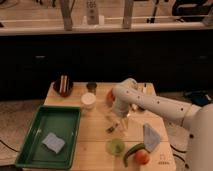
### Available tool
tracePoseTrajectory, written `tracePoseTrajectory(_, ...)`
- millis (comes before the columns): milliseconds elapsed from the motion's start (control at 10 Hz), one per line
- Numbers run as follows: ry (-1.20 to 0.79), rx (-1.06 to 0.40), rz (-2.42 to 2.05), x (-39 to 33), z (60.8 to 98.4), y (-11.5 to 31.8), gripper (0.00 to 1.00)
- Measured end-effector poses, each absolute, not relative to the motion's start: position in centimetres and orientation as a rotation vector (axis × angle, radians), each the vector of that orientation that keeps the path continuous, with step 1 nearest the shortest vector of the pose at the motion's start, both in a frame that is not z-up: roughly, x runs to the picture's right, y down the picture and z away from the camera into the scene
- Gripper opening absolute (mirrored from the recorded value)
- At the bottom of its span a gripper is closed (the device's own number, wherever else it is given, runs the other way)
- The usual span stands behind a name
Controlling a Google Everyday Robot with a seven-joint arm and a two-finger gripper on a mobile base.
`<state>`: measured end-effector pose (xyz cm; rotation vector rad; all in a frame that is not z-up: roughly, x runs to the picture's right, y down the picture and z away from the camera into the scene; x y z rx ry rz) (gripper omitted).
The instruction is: Place fork in table surface
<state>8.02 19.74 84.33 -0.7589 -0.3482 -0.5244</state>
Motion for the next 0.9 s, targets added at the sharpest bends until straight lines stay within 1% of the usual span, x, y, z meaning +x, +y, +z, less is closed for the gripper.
tracePoseTrajectory(900,-0.35,-0.752,-0.547,7.81,84.24,20.05,0.8)
